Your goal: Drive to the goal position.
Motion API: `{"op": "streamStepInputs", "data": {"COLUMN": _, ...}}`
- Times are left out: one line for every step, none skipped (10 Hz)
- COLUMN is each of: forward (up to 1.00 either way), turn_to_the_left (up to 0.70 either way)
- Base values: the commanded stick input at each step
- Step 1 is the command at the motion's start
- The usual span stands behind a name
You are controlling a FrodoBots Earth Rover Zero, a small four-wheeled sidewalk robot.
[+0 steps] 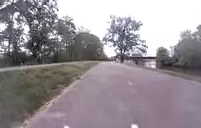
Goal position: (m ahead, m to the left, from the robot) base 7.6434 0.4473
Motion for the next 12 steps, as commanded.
{"op": "streamStepInputs", "data": {"forward": 1.0, "turn_to_the_left": 0.0}}
{"op": "streamStepInputs", "data": {"forward": 1.0, "turn_to_the_left": 0.0}}
{"op": "streamStepInputs", "data": {"forward": 1.0, "turn_to_the_left": 0.0}}
{"op": "streamStepInputs", "data": {"forward": 1.0, "turn_to_the_left": 0.4}}
{"op": "streamStepInputs", "data": {"forward": 1.0, "turn_to_the_left": 0.4}}
{"op": "streamStepInputs", "data": {"forward": 1.0, "turn_to_the_left": 0.4}}
{"op": "streamStepInputs", "data": {"forward": 1.0, "turn_to_the_left": 0.0}}
{"op": "streamStepInputs", "data": {"forward": 1.0, "turn_to_the_left": 0.0}}
{"op": "streamStepInputs", "data": {"forward": 1.0, "turn_to_the_left": 0.0}}
{"op": "streamStepInputs", "data": {"forward": 1.0, "turn_to_the_left": 0.0}}
{"op": "streamStepInputs", "data": {"forward": 1.0, "turn_to_the_left": 0.0}}
{"op": "streamStepInputs", "data": {"forward": 1.0, "turn_to_the_left": 0.0}}
